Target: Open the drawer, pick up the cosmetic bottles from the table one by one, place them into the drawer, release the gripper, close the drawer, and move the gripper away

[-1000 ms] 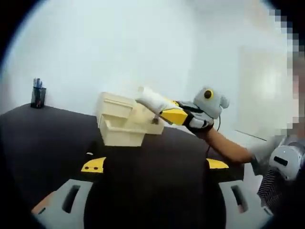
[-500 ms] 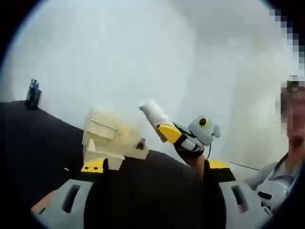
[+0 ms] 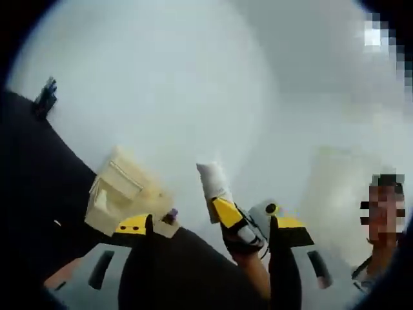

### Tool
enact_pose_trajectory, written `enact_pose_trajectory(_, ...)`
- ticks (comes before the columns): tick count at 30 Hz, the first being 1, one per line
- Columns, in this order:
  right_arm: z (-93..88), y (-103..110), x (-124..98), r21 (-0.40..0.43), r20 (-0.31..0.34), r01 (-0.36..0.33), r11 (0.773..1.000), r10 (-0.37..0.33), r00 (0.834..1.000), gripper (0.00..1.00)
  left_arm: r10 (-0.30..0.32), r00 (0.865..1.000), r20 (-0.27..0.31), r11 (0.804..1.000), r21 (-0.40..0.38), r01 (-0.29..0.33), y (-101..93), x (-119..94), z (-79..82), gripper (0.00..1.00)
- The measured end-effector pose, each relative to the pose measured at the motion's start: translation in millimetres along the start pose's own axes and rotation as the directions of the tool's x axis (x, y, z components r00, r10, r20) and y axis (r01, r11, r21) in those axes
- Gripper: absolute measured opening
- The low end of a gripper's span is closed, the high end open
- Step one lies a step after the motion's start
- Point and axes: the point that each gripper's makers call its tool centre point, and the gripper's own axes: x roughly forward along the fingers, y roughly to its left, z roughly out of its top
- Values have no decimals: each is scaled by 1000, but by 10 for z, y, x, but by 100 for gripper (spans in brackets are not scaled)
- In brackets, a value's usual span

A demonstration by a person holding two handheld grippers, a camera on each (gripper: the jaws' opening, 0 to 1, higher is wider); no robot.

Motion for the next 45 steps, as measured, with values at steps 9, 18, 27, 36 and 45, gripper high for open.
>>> enact_pose_trajectory(9, 7, -1, 4, -23, -5, 22, 999, -22, 1000, 9, 30, 991, 129, 997, -68, -21, 92, 131, 82, 64)
enact_pose_trajectory(18, -69, 73, 78, -31, -21, 44, 999, -45, 999, 9, 17, 971, 237, 984, -178, 26, 38, 197, 156, 56)
enact_pose_trajectory(27, -96, 109, 108, -65, -31, 57, 996, -59, 998, 9, 37, 955, 293, 988, -155, 9, 51, 252, 151, 46)
enact_pose_trajectory(36, -128, 163, 131, -85, -43, 47, 995, -51, 998, 9, 48, 944, 326, 984, -176, 10, 75, 237, 198, 36)
enact_pose_trajectory(45, -163, 213, 166, -119, -58, 51, 992, -58, 997, 9, 67, 940, 336, 982, -187, -3, 103, 257, 200, 29)
